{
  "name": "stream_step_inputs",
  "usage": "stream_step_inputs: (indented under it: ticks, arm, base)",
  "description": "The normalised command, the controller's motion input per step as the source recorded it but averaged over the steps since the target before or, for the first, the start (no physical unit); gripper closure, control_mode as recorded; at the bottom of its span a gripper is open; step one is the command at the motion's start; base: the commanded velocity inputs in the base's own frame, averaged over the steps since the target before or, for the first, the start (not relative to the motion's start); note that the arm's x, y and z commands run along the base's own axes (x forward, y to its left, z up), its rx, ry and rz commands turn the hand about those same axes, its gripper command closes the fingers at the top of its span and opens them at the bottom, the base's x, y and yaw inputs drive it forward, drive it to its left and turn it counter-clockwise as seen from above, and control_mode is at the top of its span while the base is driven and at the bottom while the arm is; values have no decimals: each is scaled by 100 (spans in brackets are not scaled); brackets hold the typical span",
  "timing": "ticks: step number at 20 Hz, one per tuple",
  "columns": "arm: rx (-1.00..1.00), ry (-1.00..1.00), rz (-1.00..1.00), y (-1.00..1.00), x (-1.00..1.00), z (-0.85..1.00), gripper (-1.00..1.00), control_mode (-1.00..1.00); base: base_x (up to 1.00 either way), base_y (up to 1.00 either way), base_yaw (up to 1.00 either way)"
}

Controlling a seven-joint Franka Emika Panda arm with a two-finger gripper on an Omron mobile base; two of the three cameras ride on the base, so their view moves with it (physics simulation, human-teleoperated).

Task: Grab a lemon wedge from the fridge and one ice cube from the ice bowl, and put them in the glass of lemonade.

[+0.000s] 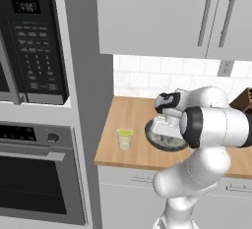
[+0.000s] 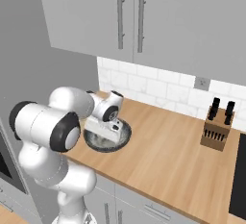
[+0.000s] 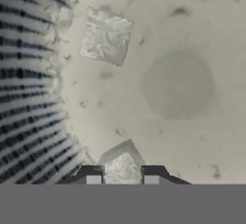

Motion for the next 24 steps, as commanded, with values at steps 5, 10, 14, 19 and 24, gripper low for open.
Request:
stream_step_inputs:
  ticks: [5, 10, 14, 19, 24]
  arm:
    - [0, -10, -27, 0, -50, 54, 100, -100]
    - [0, -6, -22, 24, -37, 84, 100, -100]
    - [-6, -8, -19, 62, -34, 45, 100, -100]
    - [-6, -7, -21, 52, -13, 66, 100, -100]
    - [-5, 0, -17, 55, -1, 50, 100, -100]
  base:
    - [0, 0, 0]
    - [0, 0, 0]
    - [0, 0, 0]
    - [0, 0, 0]
    - [0, 0, 0]
